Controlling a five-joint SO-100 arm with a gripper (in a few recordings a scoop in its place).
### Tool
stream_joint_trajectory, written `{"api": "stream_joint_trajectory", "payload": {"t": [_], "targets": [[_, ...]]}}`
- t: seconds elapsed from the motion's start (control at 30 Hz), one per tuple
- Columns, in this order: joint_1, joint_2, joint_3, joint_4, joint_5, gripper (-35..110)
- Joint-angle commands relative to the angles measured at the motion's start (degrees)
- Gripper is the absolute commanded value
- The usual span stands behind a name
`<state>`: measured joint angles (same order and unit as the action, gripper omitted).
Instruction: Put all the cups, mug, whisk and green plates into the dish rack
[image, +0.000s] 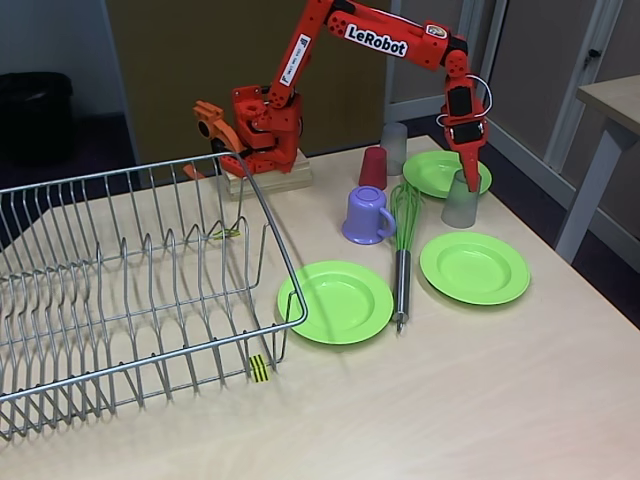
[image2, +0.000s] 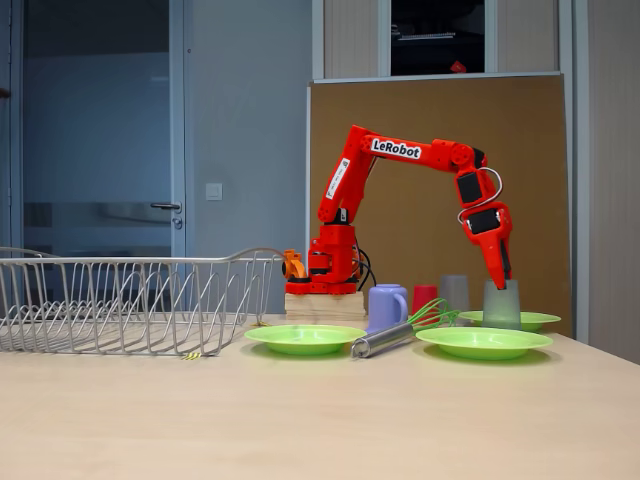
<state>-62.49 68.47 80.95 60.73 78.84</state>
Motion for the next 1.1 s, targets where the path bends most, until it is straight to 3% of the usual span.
{"api": "stream_joint_trajectory", "payload": {"t": [0.0,0.4,0.57,0.87,1.07], "targets": [[0.9,1.3,0.8,0.9,-2.0,5],[7.5,12.3,-10.5,19.3,-19.2,0],[13.6,20.3,-15.0,23.8,-34.7,0],[44.4,38.5,0.0,23.1,-66.5,0],[66.6,36.2,-1.9,25.8,-83.8,0]]}}
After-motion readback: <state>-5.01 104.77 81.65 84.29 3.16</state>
